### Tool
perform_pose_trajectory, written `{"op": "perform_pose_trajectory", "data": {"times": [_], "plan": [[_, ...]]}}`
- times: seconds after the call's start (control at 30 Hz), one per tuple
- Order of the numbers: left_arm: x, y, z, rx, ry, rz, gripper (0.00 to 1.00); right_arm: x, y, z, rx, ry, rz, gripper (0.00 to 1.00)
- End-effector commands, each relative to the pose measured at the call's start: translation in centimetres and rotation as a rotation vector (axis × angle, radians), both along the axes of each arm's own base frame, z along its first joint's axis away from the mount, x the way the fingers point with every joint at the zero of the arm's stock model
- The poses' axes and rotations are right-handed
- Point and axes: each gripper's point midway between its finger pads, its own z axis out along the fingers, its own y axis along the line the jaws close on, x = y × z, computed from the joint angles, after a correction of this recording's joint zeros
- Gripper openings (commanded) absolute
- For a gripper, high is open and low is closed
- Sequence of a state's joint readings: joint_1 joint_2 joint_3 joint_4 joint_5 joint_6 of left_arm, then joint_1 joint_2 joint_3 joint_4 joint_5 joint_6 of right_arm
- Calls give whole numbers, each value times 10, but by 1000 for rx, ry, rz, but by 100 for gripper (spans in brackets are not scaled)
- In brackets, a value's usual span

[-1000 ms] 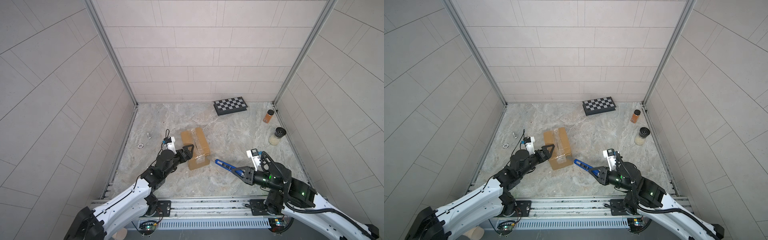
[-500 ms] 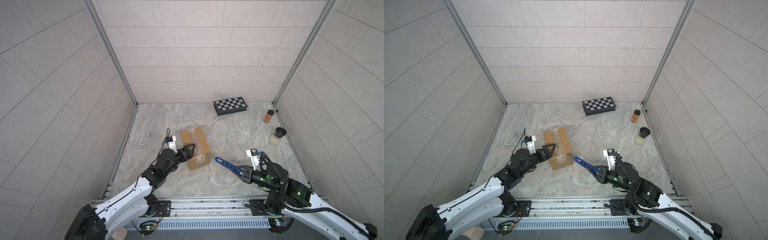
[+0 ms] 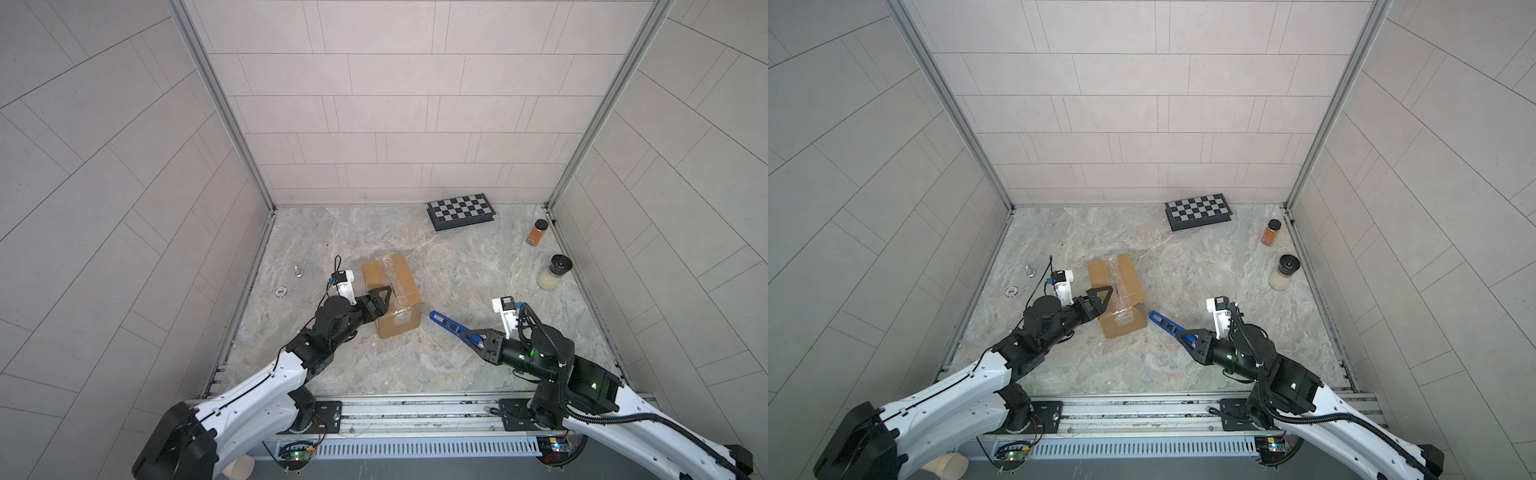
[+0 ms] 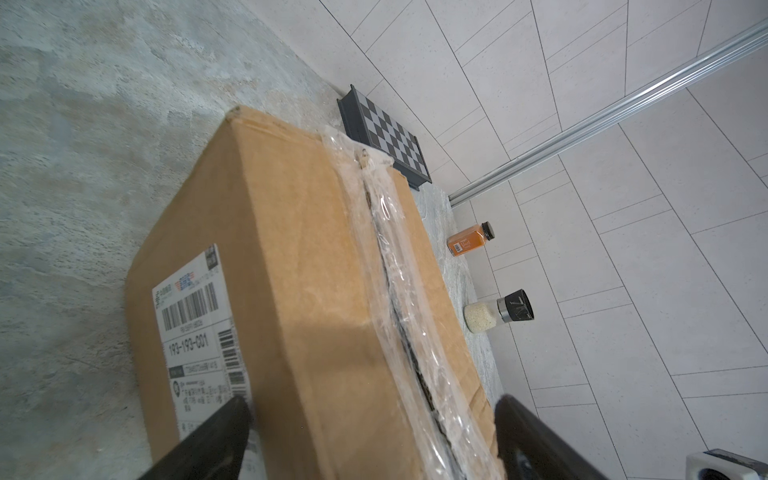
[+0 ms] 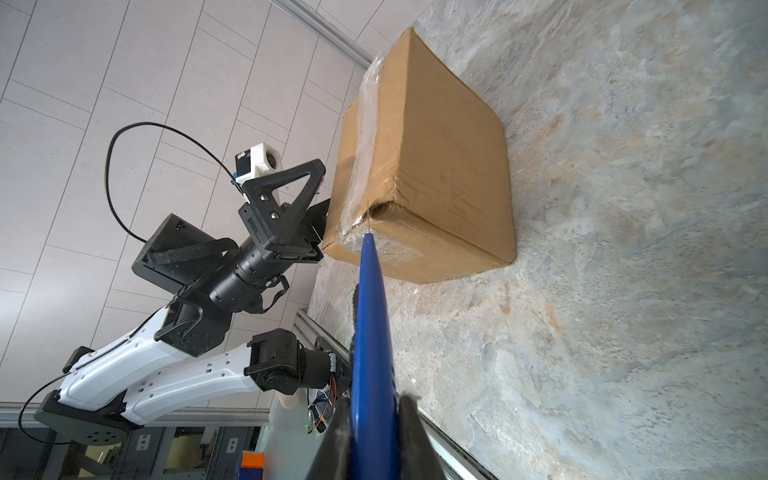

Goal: Unpack the express box

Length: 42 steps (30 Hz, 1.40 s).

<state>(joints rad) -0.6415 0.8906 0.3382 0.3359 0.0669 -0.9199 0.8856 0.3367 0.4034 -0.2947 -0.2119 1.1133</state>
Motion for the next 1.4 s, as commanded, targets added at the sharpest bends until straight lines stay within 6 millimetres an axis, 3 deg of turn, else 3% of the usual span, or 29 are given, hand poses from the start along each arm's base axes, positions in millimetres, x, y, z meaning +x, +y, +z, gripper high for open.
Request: {"op": "perform_pose_trajectory", "data": {"times": [0.0,0.33,0.8,1.17,1.37], "plan": [[4,-4,17,-39,-42,-6,95,2,0,0,19,15,-20,0],[4,-11,17,-45,-42,-22,95,8,5,2,48,7,-33,0],[1,-31,13,-39,-33,-60,94,15,4,26,115,-33,-70,0],[1,-37,16,-49,-40,-75,94,16,14,8,74,40,-52,0],[1,-37,11,-44,-32,-69,94,17,16,24,100,8,-41,0]]}}
